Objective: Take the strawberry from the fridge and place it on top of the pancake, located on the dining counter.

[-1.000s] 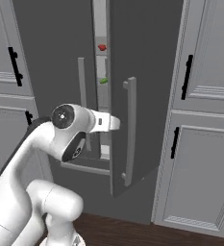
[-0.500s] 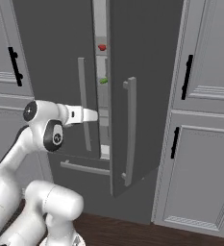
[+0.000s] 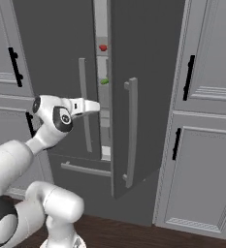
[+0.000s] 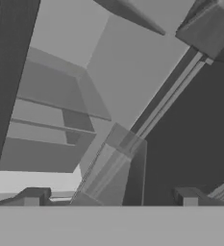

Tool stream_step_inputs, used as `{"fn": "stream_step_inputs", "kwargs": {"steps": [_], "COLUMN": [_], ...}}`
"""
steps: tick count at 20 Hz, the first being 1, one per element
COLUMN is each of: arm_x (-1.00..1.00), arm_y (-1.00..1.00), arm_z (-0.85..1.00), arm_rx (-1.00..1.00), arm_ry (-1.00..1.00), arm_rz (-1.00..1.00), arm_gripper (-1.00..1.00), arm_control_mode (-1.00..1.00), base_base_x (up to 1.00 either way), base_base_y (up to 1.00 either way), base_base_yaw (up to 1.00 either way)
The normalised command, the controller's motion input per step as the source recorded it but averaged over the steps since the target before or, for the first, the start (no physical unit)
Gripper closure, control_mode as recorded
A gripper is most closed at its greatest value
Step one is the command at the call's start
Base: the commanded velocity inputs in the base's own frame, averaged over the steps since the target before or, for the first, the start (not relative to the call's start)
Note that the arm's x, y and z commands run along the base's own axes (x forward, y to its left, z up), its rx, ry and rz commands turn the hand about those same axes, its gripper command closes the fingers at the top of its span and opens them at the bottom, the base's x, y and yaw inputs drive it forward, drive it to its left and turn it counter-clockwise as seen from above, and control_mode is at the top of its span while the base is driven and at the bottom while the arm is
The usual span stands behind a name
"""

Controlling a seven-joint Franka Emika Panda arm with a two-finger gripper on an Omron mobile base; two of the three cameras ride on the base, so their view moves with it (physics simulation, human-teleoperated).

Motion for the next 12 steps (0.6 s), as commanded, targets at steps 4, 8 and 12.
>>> {"fn": "stream_step_inputs", "kwargs": {"steps": [4, 8, 12], "arm_x": [0.68, 0.48, 0.43], "arm_y": [0.0, -0.12, -0.32], "arm_z": [0.0, 0.0, 0.0], "arm_rx": [-0.11, -0.08, -0.03], "arm_ry": [0.04, 0.02, 0.0], "arm_rz": [-0.07, -0.12, -0.12], "arm_gripper": [-1.0, -1.0, -1.0], "arm_control_mode": [-1.0, -1.0, -1.0], "base_base_x": [0.0, 0.0, 0.0], "base_base_y": [0.0, 0.0, 0.0], "base_base_yaw": [0.0, 0.0, 0.0]}}
